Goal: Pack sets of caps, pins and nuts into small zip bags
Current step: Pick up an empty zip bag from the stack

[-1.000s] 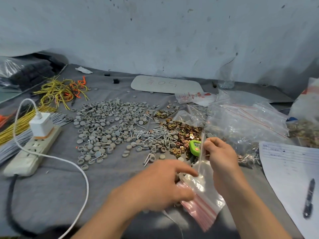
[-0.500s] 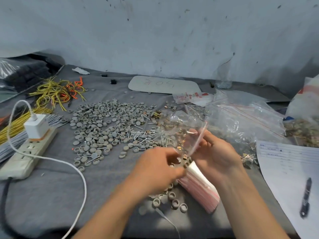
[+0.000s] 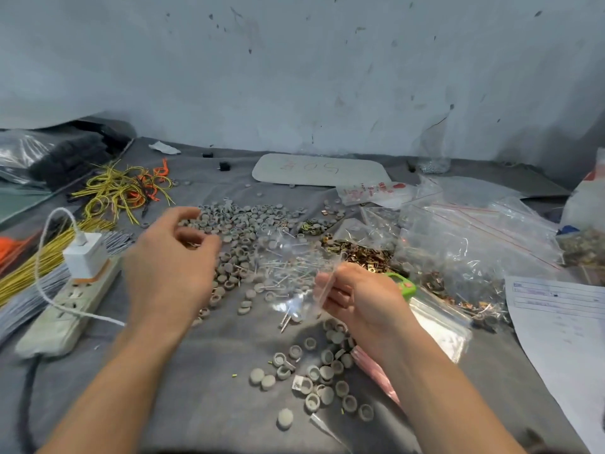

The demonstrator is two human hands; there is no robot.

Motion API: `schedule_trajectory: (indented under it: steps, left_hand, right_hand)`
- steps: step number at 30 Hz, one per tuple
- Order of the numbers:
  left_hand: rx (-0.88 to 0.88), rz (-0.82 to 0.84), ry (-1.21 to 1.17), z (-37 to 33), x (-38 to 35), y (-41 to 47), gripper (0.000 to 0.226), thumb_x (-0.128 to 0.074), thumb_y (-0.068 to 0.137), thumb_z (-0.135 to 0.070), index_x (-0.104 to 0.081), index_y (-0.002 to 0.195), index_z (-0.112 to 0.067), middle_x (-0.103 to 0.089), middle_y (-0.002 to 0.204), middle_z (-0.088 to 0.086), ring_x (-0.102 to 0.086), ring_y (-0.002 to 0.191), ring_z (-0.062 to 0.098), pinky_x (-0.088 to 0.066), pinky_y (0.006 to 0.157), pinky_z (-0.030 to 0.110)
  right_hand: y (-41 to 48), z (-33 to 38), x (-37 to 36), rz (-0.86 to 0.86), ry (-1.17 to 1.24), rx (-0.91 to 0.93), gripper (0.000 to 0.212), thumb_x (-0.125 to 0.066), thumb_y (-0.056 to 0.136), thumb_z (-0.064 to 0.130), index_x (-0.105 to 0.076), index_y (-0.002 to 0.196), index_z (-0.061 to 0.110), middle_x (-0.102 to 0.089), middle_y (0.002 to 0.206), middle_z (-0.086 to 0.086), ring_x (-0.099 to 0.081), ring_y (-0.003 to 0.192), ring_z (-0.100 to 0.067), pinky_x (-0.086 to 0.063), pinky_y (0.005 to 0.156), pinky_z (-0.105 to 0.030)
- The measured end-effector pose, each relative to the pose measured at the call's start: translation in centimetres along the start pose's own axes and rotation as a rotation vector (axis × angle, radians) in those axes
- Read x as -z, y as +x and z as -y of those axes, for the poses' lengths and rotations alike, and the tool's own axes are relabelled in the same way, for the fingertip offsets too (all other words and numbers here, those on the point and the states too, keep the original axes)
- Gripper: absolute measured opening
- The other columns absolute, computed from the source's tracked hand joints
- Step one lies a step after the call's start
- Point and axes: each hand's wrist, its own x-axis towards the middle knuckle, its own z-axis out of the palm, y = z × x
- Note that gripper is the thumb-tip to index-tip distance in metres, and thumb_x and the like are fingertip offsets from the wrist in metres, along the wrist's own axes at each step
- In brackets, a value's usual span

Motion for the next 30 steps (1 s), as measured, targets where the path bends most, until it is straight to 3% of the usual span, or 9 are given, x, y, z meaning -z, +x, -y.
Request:
schedule_trajectory:
  steps: [3,5,7,10,14,18,21,25,30]
  left_hand:
    - [-0.209,0.254,-0.012,-1.6,-0.1,-2.0,0.010,-0.074,0.085,-0.047,-0.077,0.090,-0.038,-0.068,0.069,-0.027,-0.065,0.069,-0.009,-0.047,0.056,0.006]
    - [-0.227,0.577,0.011,-3.2,-1.9,-4.2,0.015,-0.070,0.083,-0.055,-0.076,0.081,-0.042,-0.068,0.074,-0.035,-0.064,0.073,-0.015,-0.044,0.057,0.003]
    - [-0.212,0.708,0.051,-4.1,-4.0,-5.6,0.006,-0.074,0.081,-0.049,-0.078,0.081,-0.044,-0.069,0.072,-0.034,-0.065,0.071,-0.013,-0.046,0.059,0.008]
    - [-0.052,0.714,-0.002,-4.7,-5.8,-5.7,0.011,-0.076,0.081,-0.030,-0.080,0.074,-0.037,-0.072,0.065,-0.020,-0.070,0.064,-0.001,-0.058,0.066,0.025]
    - [0.172,0.793,-0.237,-4.9,-6.4,-5.6,0.011,-0.079,0.080,-0.033,-0.083,0.074,-0.024,-0.077,0.072,-0.003,-0.074,0.067,0.008,-0.058,0.068,0.030]
    - [0.203,0.752,-0.271,-4.6,-6.8,-6.3,0.017,-0.075,0.080,-0.008,-0.082,0.072,-0.022,-0.077,0.070,0.003,-0.072,0.063,0.012,-0.056,0.069,0.032]
    - [0.133,0.644,-0.130,-3.6,-6.8,-5.9,0.028,-0.070,0.083,-0.006,-0.080,0.069,-0.028,-0.074,0.062,-0.002,-0.070,0.060,0.016,-0.060,0.068,0.037]
    - [0.113,0.591,-0.009,-2.4,-6.1,-5.8,0.021,-0.076,0.086,-0.023,-0.079,0.067,-0.032,-0.072,0.060,-0.009,-0.072,0.061,0.009,-0.061,0.070,0.035]
    - [0.096,0.584,0.085,-2.7,-5.6,-6.6,0.024,-0.083,0.078,-0.027,-0.076,0.058,-0.038,-0.069,0.055,-0.014,-0.063,0.048,-0.002,-0.040,0.042,0.014]
  right_hand:
    - [0.4,-0.2,-0.1,-0.024,-0.089,0.022,0.017,-0.058,0.102,0.006,-0.071,0.096,-0.002,-0.076,0.077,-0.011,-0.072,0.073,-0.022,-0.063,0.073,-0.036]
    - [0.5,-0.4,-0.7,-0.039,-0.155,0.065,0.022,-0.058,0.099,0.002,-0.071,0.081,0.005,-0.071,0.071,-0.007,-0.068,0.069,-0.019,-0.061,0.068,-0.031]
    - [0.5,-0.6,-1.1,-0.075,-0.214,0.125,0.041,-0.055,0.094,-0.002,-0.066,0.060,0.019,-0.061,0.058,-0.001,-0.058,0.056,-0.014,-0.050,0.052,-0.026]
    - [0.5,-0.8,-0.6,-0.113,-0.269,0.179,0.041,-0.055,0.095,-0.002,-0.062,0.060,0.019,-0.055,0.053,0.002,-0.049,0.045,-0.009,-0.040,0.043,-0.020]
    - [0.5,-0.7,-0.1,-0.088,-0.228,0.179,0.028,-0.058,0.097,0.002,-0.065,0.073,0.014,-0.061,0.058,0.001,-0.054,0.048,-0.008,-0.043,0.045,-0.018]
    - [0.2,-0.5,0.0,-0.076,-0.213,0.202,0.024,-0.061,0.094,-0.002,-0.064,0.072,0.009,-0.060,0.054,0.000,-0.053,0.044,-0.008,-0.042,0.043,-0.017]
    - [0.3,-0.7,0.5,-0.169,-0.433,0.314,0.020,-0.073,0.090,0.009,-0.068,0.071,0.015,-0.066,0.061,0.002,-0.057,0.057,-0.012,-0.048,0.058,-0.026]
    - [-0.1,-1.3,0.8,-0.139,-0.677,0.436,0.012,-0.076,0.085,0.021,-0.072,0.074,0.021,-0.072,0.066,0.005,-0.062,0.060,-0.009,-0.056,0.063,-0.036]
    - [-0.3,-2.2,0.4,0.034,-0.738,0.408,0.018,-0.074,0.085,0.043,-0.076,0.079,0.027,-0.074,0.067,0.005,-0.067,0.060,-0.012,-0.058,0.066,-0.041]
